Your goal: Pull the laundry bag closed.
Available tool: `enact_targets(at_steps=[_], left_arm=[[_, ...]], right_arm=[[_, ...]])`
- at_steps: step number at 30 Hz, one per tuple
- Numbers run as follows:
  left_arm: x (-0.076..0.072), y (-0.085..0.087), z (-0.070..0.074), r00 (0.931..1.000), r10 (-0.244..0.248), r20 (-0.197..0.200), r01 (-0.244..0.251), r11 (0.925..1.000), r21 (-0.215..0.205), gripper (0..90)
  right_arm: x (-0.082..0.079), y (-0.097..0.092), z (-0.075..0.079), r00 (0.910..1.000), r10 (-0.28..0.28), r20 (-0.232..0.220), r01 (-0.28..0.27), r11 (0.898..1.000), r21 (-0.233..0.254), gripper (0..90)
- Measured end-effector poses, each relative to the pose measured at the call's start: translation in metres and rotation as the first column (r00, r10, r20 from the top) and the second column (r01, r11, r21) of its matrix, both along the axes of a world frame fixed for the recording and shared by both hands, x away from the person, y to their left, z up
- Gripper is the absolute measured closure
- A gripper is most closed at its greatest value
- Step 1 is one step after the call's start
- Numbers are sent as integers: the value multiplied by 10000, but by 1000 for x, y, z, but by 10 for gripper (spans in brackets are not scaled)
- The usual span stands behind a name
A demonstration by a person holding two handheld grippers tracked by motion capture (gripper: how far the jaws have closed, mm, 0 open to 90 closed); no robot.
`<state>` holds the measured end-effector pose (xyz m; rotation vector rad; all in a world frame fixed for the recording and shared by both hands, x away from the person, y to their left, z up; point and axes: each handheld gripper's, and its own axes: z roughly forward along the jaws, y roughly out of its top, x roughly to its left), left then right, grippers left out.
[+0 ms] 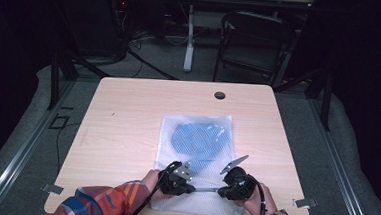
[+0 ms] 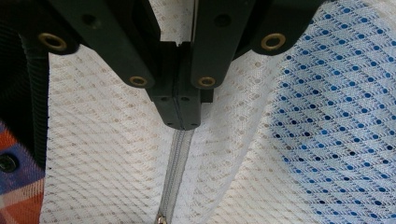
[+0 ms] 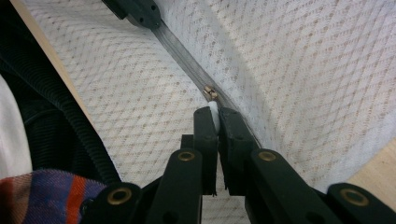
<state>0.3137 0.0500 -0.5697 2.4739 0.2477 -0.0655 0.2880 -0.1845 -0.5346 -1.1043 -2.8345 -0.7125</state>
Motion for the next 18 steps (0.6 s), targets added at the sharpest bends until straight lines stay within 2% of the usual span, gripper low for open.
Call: enact_targets(at_steps=[7,8,10,11,14,15,18], left_arm=[[0,0,0,10000,1,-1,-1,10000,-14,900],[0,0,0,10000,-7,4,7,10000,-13,900],[0,0,0,10000,-30,-7,30,10000,59,900],[1,0,0,10000,-23,-23,23,10000,-36,900],[0,0,0,10000,-19,-22,19,10000,10,900],[0,0,0,10000,-19,-18,19,10000,14,900],[0,0,0,10000,-8,5,8,10000,35,900]], right_arm=[[-1,-3,0,10000,-59,-39,59,10000,-9,868],[-1,-3,0,9999,-104,-94,105,9998,177,869],[-1,-5,1,9999,-106,-8,106,9999,0,868],[-1,-6,1,10000,-75,-33,75,10000,-31,868],[-2,-8,1,9998,-185,-88,187,9996,189,868],[-2,-9,1,9999,-146,-29,146,9999,25,868],[-2,-11,2,9998,-177,-54,177,9998,27,868]])
